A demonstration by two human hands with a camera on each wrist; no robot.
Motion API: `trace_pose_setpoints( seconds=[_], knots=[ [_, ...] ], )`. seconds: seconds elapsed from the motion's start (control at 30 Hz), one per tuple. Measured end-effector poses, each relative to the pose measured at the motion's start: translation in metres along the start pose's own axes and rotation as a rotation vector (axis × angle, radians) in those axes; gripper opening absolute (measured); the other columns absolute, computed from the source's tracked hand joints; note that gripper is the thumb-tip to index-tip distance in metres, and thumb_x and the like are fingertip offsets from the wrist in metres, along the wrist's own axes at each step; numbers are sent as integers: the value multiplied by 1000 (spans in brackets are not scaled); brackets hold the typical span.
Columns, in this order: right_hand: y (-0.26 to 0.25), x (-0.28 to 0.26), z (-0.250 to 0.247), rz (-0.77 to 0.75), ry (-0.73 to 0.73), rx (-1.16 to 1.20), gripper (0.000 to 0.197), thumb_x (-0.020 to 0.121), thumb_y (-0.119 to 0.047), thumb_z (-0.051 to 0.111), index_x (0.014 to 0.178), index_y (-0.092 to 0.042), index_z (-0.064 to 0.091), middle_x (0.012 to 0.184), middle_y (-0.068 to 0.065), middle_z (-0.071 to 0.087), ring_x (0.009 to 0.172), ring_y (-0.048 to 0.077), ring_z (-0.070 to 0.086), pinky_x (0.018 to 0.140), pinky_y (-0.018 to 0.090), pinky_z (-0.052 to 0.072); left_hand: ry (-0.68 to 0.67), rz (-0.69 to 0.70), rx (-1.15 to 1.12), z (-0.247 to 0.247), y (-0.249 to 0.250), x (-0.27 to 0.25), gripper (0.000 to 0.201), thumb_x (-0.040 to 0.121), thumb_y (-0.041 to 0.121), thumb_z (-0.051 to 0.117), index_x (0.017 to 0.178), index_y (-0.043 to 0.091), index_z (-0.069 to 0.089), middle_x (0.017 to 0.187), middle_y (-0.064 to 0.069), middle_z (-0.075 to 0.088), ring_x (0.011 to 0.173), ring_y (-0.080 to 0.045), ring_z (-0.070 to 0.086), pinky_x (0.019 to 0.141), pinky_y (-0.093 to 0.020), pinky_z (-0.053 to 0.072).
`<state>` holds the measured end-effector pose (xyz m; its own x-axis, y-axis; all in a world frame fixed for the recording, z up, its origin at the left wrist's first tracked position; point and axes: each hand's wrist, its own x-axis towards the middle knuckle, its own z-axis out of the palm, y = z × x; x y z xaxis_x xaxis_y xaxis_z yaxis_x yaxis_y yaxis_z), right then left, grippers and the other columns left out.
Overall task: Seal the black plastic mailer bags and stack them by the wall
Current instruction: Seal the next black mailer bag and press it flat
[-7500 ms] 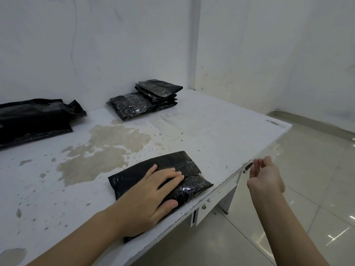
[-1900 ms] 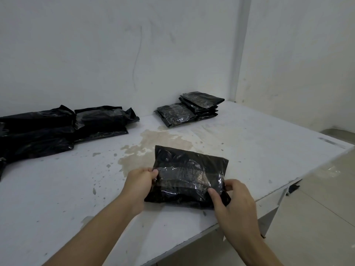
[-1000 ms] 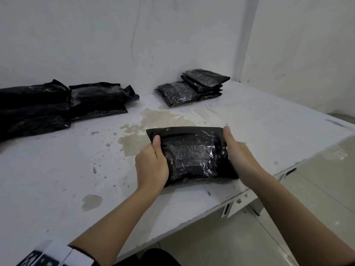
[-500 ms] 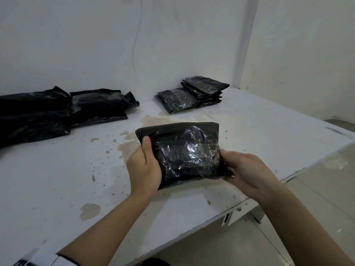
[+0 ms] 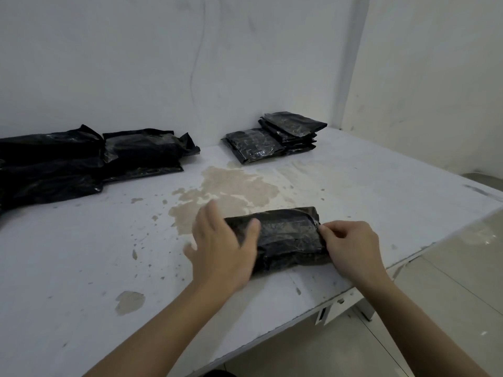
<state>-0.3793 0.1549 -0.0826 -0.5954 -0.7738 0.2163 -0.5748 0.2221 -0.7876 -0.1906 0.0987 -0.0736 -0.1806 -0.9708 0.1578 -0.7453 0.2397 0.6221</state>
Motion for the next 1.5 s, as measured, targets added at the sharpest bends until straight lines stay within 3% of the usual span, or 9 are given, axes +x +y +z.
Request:
trace_pose_setpoints(
  seconds=[0.13, 0.43, 0.7, 0.93, 1.03, 1.1, 1.17, 1.27, 1.5],
  knots=[
    [-9, 4, 10, -68, 9, -205, 36, 99, -28, 46, 82, -1, 60, 74, 9, 59, 73, 28, 55, 58, 28, 39, -129, 517, 292, 10, -1, -11, 74, 82, 65, -6, 146, 32, -24, 149, 17, -38, 131, -3, -42, 110, -32, -25],
    [-23, -13, 33, -69, -2, -310, 53, 85, -60, 54, 71, -9, 58, 61, 1, 55, 67, 23, 58, 56, 27, 37, -262, 595, 205, 31, -15, -15, 61, 84, 54, -5, 139, 31, -19, 150, 21, -23, 139, 3, -25, 109, -13, -17],
    [-18, 5, 33, 15, 31, -299, 41, 94, -43, 52, 66, -15, 63, 57, 2, 53, 56, 21, 52, 49, 25, 35, -194, 638, 217, 43, -24, -13, 67, 97, 52, 0, 149, 13, 16, 157, 2, 17, 145, -17, 12, 112, -44, 3],
    [-16, 6, 30, -14, 44, -317, 47, 80, -63, 59, 80, -18, 72, 68, 1, 65, 68, 20, 63, 56, 26, 49, -177, 622, 247, 37, -17, -15, 62, 92, 53, -2, 147, 24, -7, 156, 14, -11, 144, -2, -12, 117, -28, -7],
    [-21, 15, 33, 17, 34, -359, 38, 85, -53, 60, 88, -17, 72, 77, 6, 65, 73, 24, 63, 58, 27, 48, -310, 564, 174, 25, -11, -15, 57, 98, 48, 13, 148, 32, -11, 151, 25, -18, 138, 8, -20, 115, -17, -9],
    [-26, 14, 34, 28, 14, -400, 38, 92, -46, 54, 92, -11, 68, 81, 8, 62, 75, 27, 60, 59, 28, 45, -225, 457, -63, 18, -7, -15, 51, 101, 41, 32, 149, 31, 19, 152, 23, 14, 142, 3, 10, 115, -19, 13],
    [-29, 9, 33, 23, -3, -410, 44, 97, -45, 42, 88, -7, 62, 80, 7, 55, 75, 27, 55, 60, 28, 39, 44, 326, -250, 19, -7, -9, 24, 98, 37, 42, 118, 26, 50, 121, 14, 51, 119, -11, 45, 97, -24, 38],
    [-35, -5, 34, 24, -20, -380, 56, 93, -61, 36, 86, -9, 57, 82, 6, 54, 75, 25, 51, 63, 29, 37, 121, 80, -73, 22, -5, 7, 36, 91, 53, 44, 84, 19, 48, 87, 7, 50, 94, -18, 48, 82, -34, 39],
    [-38, -17, 41, 35, 18, -443, 58, 81, -70, 46, 83, -13, 52, 75, 1, 54, 72, 21, 53, 56, 27, 35, -93, -178, 141, 30, 3, 22, 52, 91, 62, 37, 109, 14, 48, 119, -1, 49, 117, -22, 39, 97, -39, 29]
  ],
)
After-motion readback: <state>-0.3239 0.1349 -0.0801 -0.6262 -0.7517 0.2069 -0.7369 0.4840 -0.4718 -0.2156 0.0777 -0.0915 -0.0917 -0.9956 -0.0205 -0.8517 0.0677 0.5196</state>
